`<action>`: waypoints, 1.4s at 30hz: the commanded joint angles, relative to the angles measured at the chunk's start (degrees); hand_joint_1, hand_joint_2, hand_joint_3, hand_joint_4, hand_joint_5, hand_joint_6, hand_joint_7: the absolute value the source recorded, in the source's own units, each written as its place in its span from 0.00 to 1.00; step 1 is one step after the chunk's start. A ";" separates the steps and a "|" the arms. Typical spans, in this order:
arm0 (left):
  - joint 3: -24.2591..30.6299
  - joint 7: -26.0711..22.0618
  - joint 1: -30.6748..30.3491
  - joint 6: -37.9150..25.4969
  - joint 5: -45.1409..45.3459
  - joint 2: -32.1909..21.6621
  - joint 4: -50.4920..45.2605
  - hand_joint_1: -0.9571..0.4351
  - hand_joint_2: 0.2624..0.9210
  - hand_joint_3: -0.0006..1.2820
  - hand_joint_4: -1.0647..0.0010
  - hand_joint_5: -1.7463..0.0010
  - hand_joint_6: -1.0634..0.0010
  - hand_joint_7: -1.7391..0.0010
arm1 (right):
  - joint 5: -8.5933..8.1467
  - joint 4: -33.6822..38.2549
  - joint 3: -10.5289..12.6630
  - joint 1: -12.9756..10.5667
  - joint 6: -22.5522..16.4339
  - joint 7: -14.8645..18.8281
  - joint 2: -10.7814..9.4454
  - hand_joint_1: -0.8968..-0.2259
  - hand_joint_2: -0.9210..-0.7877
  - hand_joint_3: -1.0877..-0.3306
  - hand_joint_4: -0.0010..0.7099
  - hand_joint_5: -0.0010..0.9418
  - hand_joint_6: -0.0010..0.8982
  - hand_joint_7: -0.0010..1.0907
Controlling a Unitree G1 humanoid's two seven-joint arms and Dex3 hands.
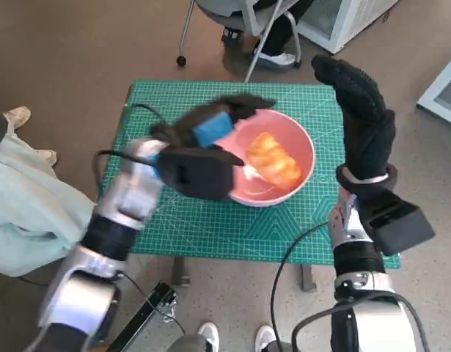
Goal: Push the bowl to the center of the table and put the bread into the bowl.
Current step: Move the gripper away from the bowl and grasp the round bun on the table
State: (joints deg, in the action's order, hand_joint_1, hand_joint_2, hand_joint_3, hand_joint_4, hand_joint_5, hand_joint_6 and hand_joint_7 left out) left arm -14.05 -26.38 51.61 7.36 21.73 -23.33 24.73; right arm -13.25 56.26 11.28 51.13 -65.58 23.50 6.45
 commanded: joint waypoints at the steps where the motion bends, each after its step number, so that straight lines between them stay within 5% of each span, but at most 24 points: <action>1: 3.58 -1.19 -2.20 0.70 -1.80 -5.00 -5.29 0.58 0.89 0.00 0.97 0.99 0.80 0.94 | 0.06 0.73 0.17 -1.14 0.01 0.02 0.13 0.44 0.00 0.51 0.44 0.00 0.04 0.73; 6: 6.11 -1.35 -3.06 0.99 -1.92 -9.36 -5.80 0.62 0.88 0.00 0.93 0.99 0.76 0.95 | -0.17 0.89 0.25 -0.98 0.18 0.16 0.18 0.44 0.00 0.51 0.44 0.00 0.04 0.73; 19: 5.42 -0.32 -0.65 3.66 1.28 -17.03 10.46 0.57 0.86 0.00 0.92 1.00 0.74 0.97 | -0.16 0.73 0.02 -0.84 0.32 0.44 0.16 0.44 0.00 0.51 0.44 0.00 0.05 0.73; 42: -3.05 -3.56 7.43 3.41 5.78 -12.64 32.66 0.58 0.79 0.00 0.96 1.00 0.77 0.99 | -1.19 0.80 0.22 -0.71 0.55 2.47 0.77 0.46 0.00 0.51 0.44 0.00 0.04 0.73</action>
State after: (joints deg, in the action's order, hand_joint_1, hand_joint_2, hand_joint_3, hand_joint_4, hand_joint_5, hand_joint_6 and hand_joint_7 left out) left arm -16.29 -30.18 57.20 10.71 26.81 -37.11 55.33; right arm -13.77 56.52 11.26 51.14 -65.65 25.18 6.66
